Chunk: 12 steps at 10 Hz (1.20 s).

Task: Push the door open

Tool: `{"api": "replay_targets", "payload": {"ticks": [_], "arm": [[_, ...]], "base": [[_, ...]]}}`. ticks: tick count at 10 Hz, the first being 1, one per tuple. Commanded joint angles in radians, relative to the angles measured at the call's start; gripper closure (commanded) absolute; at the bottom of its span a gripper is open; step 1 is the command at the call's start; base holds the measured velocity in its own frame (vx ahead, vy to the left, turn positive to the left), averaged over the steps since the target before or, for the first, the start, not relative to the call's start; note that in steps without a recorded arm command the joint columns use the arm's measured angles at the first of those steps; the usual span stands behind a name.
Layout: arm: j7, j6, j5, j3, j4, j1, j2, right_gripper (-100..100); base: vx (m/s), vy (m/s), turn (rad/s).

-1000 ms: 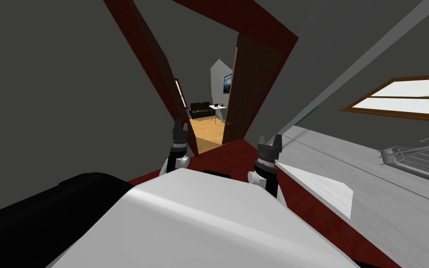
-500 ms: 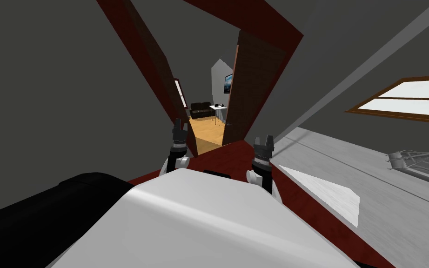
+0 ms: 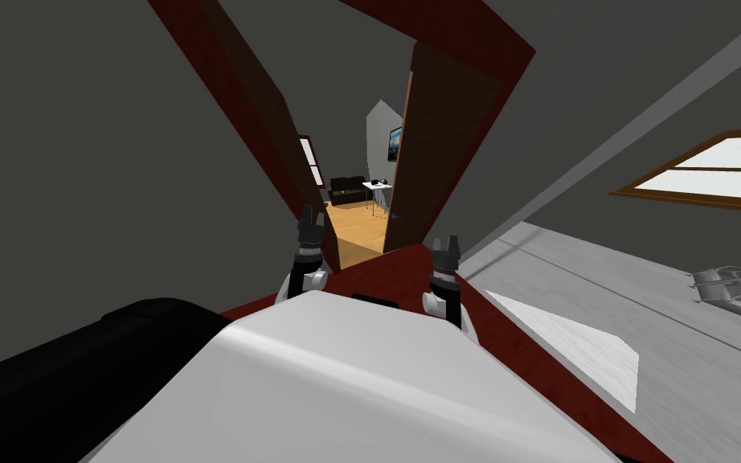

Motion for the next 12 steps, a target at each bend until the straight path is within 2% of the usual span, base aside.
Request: {"api": "replay_targets", "payload": {"ticks": [1, 4, 5, 12], "arm": [[-0.007, -0.008, 0.009, 0.003, 0.042, -0.016, -0.004, -100], [-0.02, -0.019, 0.025, 0.008, 0.121, -0.05, -0.012, -100], [-0.02, -0.019, 0.025, 0.008, 0.123, -0.05, -0.012, -100], [-0.052, -0.048, 0.065, 0.019, 0.318, -0.133, -0.026, -100]], "base": [[0.085, -0.04, 0.028], [0.095, -0.05, 0.036], [0.065, -0.026, 0.012], [0.086, -0.049, 0.036]]}}
